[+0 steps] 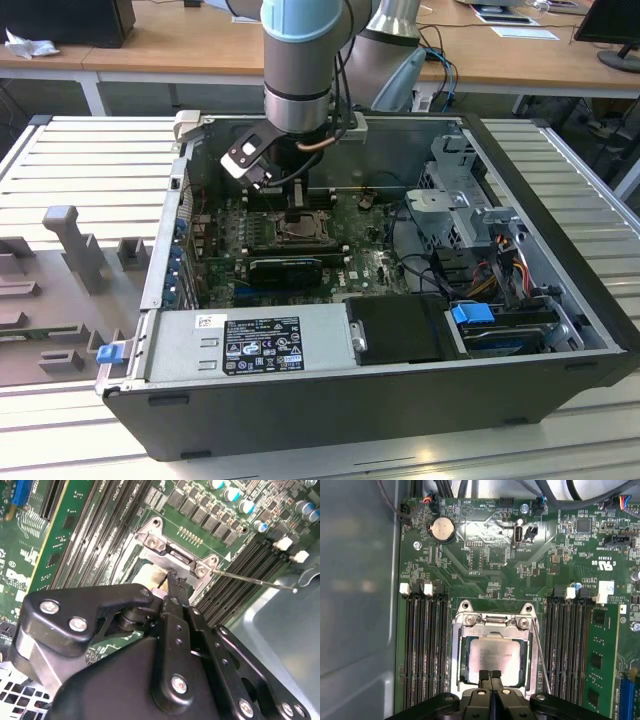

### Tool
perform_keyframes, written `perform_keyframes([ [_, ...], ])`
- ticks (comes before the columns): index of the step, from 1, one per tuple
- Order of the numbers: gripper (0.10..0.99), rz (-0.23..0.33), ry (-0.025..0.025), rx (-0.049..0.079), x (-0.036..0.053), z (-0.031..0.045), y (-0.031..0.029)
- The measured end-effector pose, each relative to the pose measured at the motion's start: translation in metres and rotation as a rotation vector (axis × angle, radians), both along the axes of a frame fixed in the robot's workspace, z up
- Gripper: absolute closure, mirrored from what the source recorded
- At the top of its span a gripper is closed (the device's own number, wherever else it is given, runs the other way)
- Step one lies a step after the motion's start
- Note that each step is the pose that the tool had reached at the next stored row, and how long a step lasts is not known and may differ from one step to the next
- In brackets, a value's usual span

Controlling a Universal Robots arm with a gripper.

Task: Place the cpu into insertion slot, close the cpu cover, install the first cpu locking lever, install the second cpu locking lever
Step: 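Close the cpu cover, then install the first cpu locking lever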

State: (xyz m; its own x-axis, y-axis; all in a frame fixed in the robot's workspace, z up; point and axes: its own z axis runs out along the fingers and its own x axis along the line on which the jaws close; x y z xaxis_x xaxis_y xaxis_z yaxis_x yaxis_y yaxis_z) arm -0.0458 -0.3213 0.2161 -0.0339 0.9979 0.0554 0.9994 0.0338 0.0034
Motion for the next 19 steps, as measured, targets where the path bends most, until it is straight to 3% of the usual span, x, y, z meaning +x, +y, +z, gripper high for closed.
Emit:
perform_keyframes([
  [12,0.98,0.0,0.0014,0.0,0.0069,0.0008,0.0],
  [19,0.98,0.0,0.0013,0.0,0.007,0.009,0.0],
])
